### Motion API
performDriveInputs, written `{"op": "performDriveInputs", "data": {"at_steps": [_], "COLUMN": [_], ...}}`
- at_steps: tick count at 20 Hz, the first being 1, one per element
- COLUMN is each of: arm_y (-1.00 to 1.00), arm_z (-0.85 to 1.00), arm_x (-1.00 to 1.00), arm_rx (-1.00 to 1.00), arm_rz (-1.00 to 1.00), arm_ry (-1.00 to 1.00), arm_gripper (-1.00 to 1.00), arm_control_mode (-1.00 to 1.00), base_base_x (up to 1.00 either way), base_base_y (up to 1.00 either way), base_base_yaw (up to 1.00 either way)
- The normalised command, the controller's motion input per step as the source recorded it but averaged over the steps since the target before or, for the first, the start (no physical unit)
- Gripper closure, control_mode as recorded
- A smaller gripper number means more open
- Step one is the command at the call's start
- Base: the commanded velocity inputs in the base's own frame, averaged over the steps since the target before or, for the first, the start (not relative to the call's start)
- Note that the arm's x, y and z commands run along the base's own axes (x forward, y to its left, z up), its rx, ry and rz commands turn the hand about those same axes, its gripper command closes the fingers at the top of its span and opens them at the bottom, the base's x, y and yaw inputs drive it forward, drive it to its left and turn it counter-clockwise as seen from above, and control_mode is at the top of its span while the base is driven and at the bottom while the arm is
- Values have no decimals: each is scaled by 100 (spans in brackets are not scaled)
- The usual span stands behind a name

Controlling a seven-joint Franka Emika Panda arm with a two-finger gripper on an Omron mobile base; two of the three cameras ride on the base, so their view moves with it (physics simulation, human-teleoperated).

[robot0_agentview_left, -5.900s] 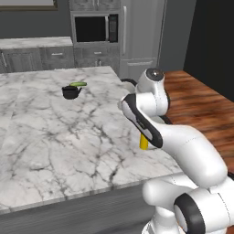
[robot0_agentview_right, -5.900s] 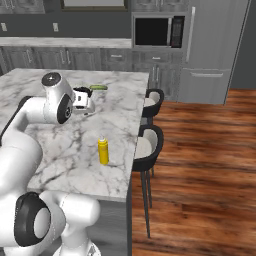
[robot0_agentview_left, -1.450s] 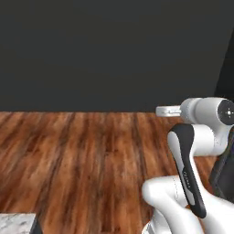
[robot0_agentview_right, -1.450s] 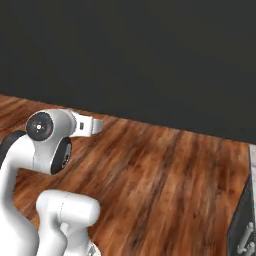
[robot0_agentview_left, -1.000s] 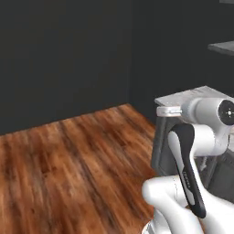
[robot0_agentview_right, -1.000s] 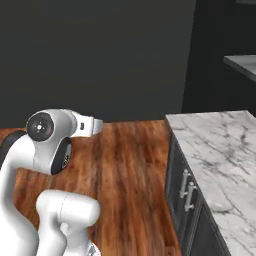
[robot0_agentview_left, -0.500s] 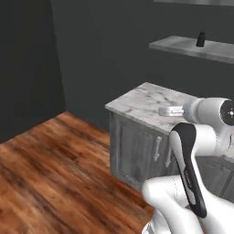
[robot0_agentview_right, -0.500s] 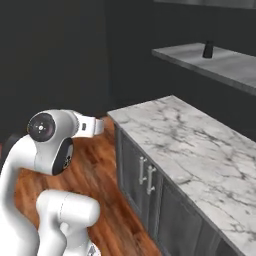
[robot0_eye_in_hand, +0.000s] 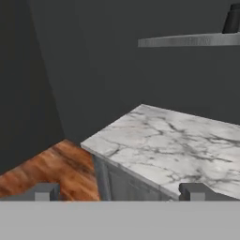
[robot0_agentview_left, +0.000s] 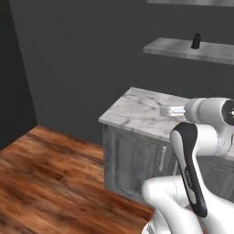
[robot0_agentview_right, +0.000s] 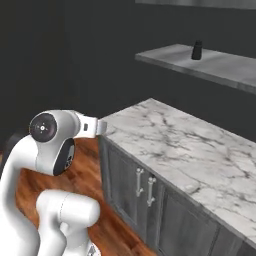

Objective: Move the shaker and mustard from the cabinet to the dining counter.

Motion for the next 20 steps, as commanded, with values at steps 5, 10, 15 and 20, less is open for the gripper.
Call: {"op": "performDriveInputs", "data": {"at_steps": [5,10,15,20], "arm_y": [0,0,0,0], "arm_z": [0,0,0,0], "arm_x": [0,0,0,0], "arm_rx": [0,0,0,0], "arm_rz": [0,0,0,0], "arm_ry": [0,0,0,0], "arm_gripper": [-100,-100,-100,-100], "arm_control_mode": [100,100,100,100], "base_base_x": [11,0,30,64], "base_base_y": [39,14,52,83], "base_base_yaw": [-46,-56,-46,-29]}}
